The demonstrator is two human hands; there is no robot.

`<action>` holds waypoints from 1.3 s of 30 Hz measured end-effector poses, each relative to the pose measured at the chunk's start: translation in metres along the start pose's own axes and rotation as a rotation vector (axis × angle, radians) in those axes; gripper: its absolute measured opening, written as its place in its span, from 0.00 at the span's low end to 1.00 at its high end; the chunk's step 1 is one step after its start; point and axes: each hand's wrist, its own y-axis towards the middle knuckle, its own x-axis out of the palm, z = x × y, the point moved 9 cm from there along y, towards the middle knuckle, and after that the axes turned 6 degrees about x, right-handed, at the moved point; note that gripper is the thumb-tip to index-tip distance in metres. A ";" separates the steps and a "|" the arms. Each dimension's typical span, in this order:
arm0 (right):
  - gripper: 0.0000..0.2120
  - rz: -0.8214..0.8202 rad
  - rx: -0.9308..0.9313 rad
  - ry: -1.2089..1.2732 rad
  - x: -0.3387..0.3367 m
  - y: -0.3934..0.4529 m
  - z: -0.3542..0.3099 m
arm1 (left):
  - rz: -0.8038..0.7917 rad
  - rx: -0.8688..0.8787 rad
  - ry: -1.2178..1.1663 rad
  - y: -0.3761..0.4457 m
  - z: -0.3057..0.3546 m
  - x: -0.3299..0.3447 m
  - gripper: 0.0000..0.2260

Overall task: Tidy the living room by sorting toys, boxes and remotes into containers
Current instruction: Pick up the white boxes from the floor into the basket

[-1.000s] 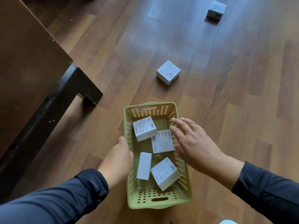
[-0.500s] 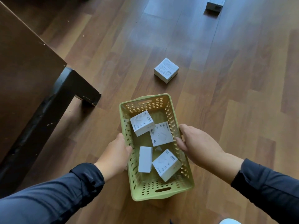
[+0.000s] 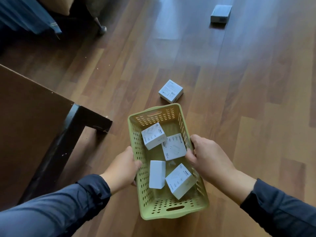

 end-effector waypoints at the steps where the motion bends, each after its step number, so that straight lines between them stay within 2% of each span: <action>1: 0.09 0.007 0.006 0.030 -0.005 0.003 0.001 | 0.006 -0.012 0.010 0.001 0.008 -0.002 0.05; 6: 0.07 0.006 0.024 0.161 -0.034 0.013 -0.001 | 0.055 -0.066 0.139 -0.007 0.046 -0.025 0.05; 12: 0.04 0.019 -0.034 0.198 -0.072 0.023 -0.013 | 0.034 -0.082 0.146 -0.018 0.082 -0.043 0.05; 17: 0.02 -0.044 -0.072 0.189 -0.052 0.043 -0.032 | 0.023 -0.115 0.124 -0.011 0.064 -0.054 0.05; 21: 0.04 -0.105 -0.134 0.161 -0.036 0.072 -0.048 | 0.111 -0.129 0.028 0.017 0.046 -0.071 0.06; 25: 0.06 -0.126 -0.102 0.145 -0.036 0.103 -0.059 | 0.179 -0.115 -0.027 0.054 0.039 -0.095 0.05; 33: 0.04 -0.119 0.049 0.091 -0.027 0.171 -0.084 | 0.226 0.002 0.247 0.122 0.050 -0.146 0.03; 39: 0.03 -0.161 0.127 0.079 -0.031 0.200 -0.122 | 0.168 -0.041 0.377 0.154 0.044 -0.191 0.04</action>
